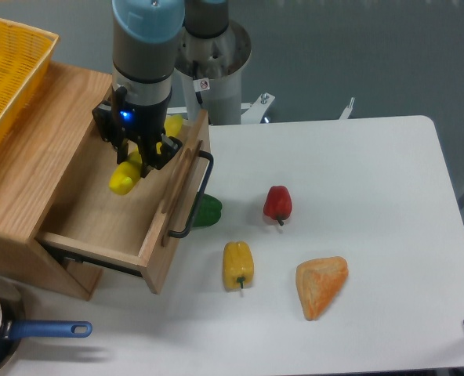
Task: Place the banana in the top drawer
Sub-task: 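Lower the banana into the drawer and hold it there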
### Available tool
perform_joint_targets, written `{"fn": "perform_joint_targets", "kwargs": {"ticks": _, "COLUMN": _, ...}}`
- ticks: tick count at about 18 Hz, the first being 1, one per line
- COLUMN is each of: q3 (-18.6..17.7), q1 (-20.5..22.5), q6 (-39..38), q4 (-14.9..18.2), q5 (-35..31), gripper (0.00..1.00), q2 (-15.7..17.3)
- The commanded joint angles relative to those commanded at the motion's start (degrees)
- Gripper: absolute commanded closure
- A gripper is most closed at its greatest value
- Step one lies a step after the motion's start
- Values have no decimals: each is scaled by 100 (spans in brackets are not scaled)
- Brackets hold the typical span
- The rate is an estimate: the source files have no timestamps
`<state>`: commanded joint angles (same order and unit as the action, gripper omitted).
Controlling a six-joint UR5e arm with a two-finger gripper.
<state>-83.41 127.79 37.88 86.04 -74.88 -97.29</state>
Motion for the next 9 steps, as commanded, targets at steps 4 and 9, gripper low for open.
{"fn": "perform_joint_targets", "kwargs": {"ticks": 4, "q3": -9, "q1": -17, "q6": 9, "q4": 0, "q5": 9, "gripper": 69, "q2": -44}}
{"fn": "perform_joint_targets", "kwargs": {"ticks": 9, "q3": -35, "q1": -88, "q6": 9, "q4": -18, "q5": 0, "gripper": 67, "q2": -114}}
